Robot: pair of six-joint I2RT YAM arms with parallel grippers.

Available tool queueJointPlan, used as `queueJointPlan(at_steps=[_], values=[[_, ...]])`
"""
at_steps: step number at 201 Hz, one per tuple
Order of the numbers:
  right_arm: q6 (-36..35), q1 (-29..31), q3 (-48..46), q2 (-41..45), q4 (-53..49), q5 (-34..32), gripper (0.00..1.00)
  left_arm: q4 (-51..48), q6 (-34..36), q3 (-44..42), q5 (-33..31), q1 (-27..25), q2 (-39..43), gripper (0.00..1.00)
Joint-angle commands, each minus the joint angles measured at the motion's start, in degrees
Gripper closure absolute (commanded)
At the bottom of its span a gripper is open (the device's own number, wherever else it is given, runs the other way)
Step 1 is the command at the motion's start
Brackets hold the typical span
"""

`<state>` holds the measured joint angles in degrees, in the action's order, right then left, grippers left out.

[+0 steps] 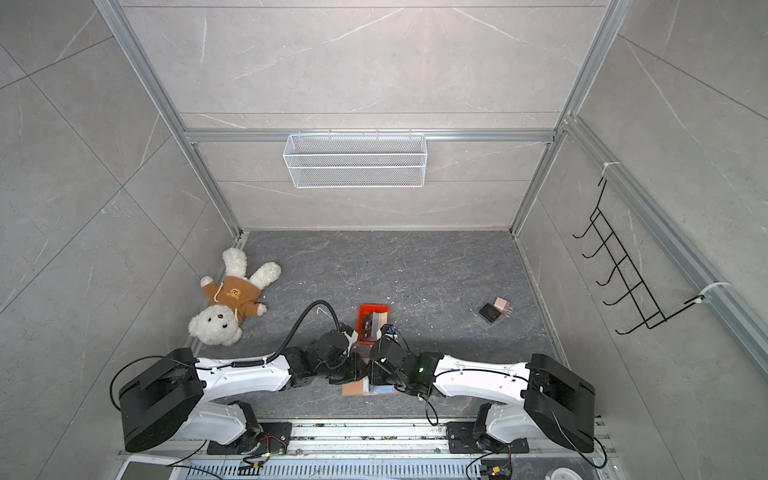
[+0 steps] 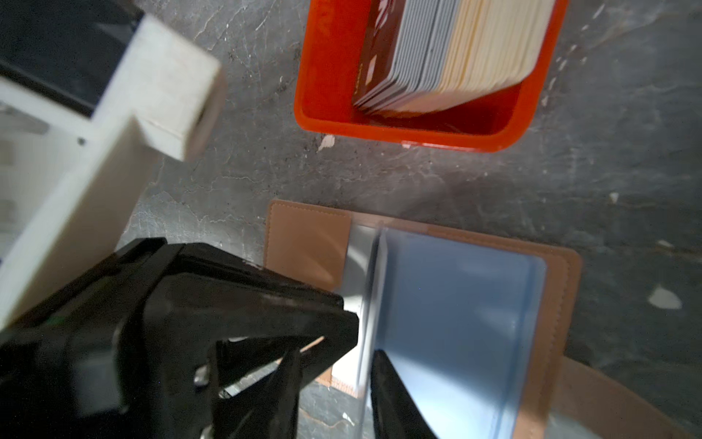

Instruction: Put the credit cards into the card holder

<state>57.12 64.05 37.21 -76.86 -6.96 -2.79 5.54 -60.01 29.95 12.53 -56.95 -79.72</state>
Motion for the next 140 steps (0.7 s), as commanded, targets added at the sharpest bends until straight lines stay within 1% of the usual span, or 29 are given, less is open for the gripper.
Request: queueJointPlan(at_steps=[1, 59, 106, 140], values=[[-1.4, 1.1, 2.8, -0.6, -2.9, -1.9, 0.65, -0.2, -0.4, -0.9, 0.0, 0.3, 1.5, 0.81], [-2.3, 2.3, 6.1, -2.6, -5.3, -2.6, 0.65, -1.2, -0.8, -2.4, 0.0, 1.7, 4.0, 0.82], [-5.5, 4.2, 9.4, -5.1, -3.8, 0.9, 0.66, -0.5, -1.2, -3.9, 0.8, 2.8, 5.4, 0.82], [-5.1, 4.6, 9.0, -3.3, -4.4, -2.0, 0.65, -1.5, -1.7, -6.7, 0.3, 4.2, 9.9, 0.82]])
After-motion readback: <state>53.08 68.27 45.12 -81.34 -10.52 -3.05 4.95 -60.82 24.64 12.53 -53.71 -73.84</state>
